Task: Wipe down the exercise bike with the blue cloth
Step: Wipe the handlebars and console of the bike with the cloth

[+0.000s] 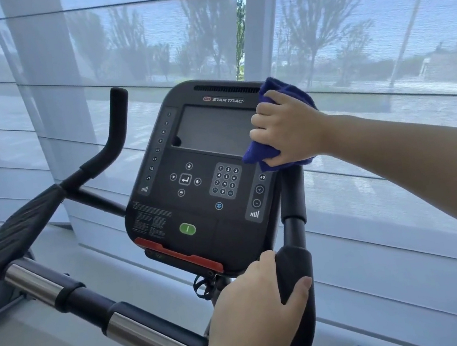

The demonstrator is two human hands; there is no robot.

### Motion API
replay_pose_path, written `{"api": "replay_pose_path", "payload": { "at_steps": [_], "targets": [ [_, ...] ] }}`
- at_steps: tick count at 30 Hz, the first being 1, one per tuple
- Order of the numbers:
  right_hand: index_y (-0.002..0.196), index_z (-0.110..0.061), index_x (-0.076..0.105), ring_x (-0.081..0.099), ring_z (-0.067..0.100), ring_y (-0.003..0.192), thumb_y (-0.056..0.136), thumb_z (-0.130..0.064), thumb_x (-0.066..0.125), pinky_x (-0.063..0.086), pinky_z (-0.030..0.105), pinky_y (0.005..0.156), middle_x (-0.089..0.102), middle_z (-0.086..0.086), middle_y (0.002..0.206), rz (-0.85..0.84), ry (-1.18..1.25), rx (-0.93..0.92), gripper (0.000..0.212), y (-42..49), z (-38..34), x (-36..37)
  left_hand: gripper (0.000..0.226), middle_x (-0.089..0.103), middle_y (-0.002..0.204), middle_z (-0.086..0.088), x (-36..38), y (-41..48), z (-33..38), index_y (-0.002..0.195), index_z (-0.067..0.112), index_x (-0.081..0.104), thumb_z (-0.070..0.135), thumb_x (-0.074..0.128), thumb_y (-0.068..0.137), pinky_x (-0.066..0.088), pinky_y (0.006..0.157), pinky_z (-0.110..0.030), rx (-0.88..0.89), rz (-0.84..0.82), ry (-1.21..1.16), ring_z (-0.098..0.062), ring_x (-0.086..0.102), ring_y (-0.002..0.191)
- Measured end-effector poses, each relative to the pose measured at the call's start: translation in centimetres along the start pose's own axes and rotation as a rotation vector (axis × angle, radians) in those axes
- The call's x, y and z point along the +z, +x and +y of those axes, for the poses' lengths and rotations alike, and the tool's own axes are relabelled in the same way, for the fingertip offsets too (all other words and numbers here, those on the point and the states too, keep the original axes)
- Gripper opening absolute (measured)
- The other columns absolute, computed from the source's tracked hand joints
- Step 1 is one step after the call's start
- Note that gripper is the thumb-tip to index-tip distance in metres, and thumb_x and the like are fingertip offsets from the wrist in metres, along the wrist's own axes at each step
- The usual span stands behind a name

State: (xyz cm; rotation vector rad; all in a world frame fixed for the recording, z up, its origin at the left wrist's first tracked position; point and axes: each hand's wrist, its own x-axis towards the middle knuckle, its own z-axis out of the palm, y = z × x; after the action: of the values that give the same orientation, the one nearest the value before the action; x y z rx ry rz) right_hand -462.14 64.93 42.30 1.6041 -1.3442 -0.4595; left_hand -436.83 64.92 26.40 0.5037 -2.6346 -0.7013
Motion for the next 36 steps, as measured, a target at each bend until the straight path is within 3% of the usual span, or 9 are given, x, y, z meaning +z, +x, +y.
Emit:
{"api": "replay_pose_path", "payload": {
  "at_steps": [3, 4, 6, 9, 13, 17, 22, 36],
  "targets": [
    [0.104, -0.009, 0.057, 0.053, 0.032, 0.106, 0.076, -0.052, 0.056, 0.032, 0.048, 0.104, 0.058, 0.013, 0.113, 0.007, 0.024, 0.111, 0.051, -0.5, 0.1, 1.3, 0.043, 0.055, 0.108, 0.016, -0.1, 0.0, 0.1, 0.119, 0.038, 0.034, 0.068, 0.030, 0.089, 0.044, 0.081, -0.027, 0.005, 0.004, 0.003, -0.008, 0.055, 0.098],
    [0.114, -0.006, 0.055, 0.047, 0.035, 0.121, 0.078, -0.053, 0.054, 0.027, 0.049, 0.110, 0.052, 0.017, 0.129, 0.017, 0.026, 0.157, 0.060, -0.5, -0.3, 1.6, 0.044, 0.055, 0.109, 0.016, -0.1, -0.1, 0.1, 0.121, 0.038, 0.033, 0.068, 0.030, 0.089, 0.044, 0.080, -0.026, 0.005, 0.004, 0.004, -0.008, 0.055, 0.099],
    [0.116, 0.001, 0.053, 0.036, 0.039, 0.134, 0.079, -0.057, 0.055, 0.023, 0.052, 0.115, 0.042, 0.024, 0.142, 0.076, 0.017, 0.257, 0.069, -0.5, -1.2, 1.7, 0.046, 0.055, 0.110, 0.016, 0.0, 0.0, 0.1, 0.123, 0.037, 0.034, 0.068, 0.030, 0.089, 0.043, 0.079, -0.026, 0.005, 0.005, 0.004, -0.008, 0.055, 0.100],
    [0.103, 0.002, 0.057, 0.037, 0.039, 0.133, 0.073, -0.068, 0.057, 0.018, 0.058, 0.114, 0.045, 0.024, 0.138, 0.056, -0.056, 0.458, 0.076, -0.4, -2.2, 1.5, 0.046, 0.055, 0.112, 0.016, -0.1, 0.0, 0.1, 0.123, 0.037, 0.033, 0.068, 0.030, 0.089, 0.043, 0.080, -0.026, 0.000, -0.004, 0.006, -0.008, 0.055, 0.101],
    [0.104, -0.007, 0.063, 0.030, 0.041, 0.136, 0.066, -0.070, 0.060, 0.016, 0.067, 0.110, 0.043, 0.019, 0.140, -0.020, 0.010, 0.634, 0.074, -0.4, -2.5, 1.7, 0.044, 0.056, 0.109, 0.014, -0.1, 0.1, 0.0, 0.119, 0.036, 0.036, 0.068, 0.031, 0.089, 0.044, 0.079, -0.027, 0.000, -0.013, -0.003, -0.009, 0.055, 0.099],
    [0.091, -0.009, 0.068, 0.035, 0.042, 0.133, 0.068, -0.068, 0.049, 0.017, 0.065, 0.109, 0.053, 0.018, 0.128, -0.004, 0.046, 0.548, 0.066, -1.0, -2.2, 2.3, 0.046, 0.056, 0.108, 0.014, -0.1, 0.0, 0.0, 0.117, 0.035, 0.036, 0.068, 0.028, 0.087, 0.043, 0.078, -0.027, 0.012, -0.016, 0.010, -0.009, 0.055, 0.097],
    [0.079, -0.006, 0.067, 0.052, 0.035, 0.112, 0.073, -0.068, 0.049, 0.017, 0.060, 0.113, 0.060, 0.014, 0.090, -0.029, -0.025, 0.388, 0.064, -1.2, -2.3, 2.5, 0.040, 0.056, 0.102, 0.014, 0.0, -0.1, -0.1, 0.112, 0.035, 0.039, 0.067, 0.031, 0.089, 0.046, 0.079, -0.030, 0.018, -0.004, -0.009, -0.010, 0.056, 0.095],
    [0.073, -0.007, 0.061, 0.054, 0.031, 0.083, 0.076, -0.065, 0.052, 0.033, 0.048, 0.107, 0.056, 0.009, 0.076, 0.044, 0.008, 0.264, 0.059, -1.7, -3.1, 2.1, 0.041, 0.057, 0.103, 0.012, -0.2, -0.1, 0.0, 0.112, 0.030, 0.042, 0.064, 0.033, 0.091, 0.046, 0.076, -0.031, 0.013, -0.009, 0.004, -0.015, 0.056, 0.094]
  ]
}}
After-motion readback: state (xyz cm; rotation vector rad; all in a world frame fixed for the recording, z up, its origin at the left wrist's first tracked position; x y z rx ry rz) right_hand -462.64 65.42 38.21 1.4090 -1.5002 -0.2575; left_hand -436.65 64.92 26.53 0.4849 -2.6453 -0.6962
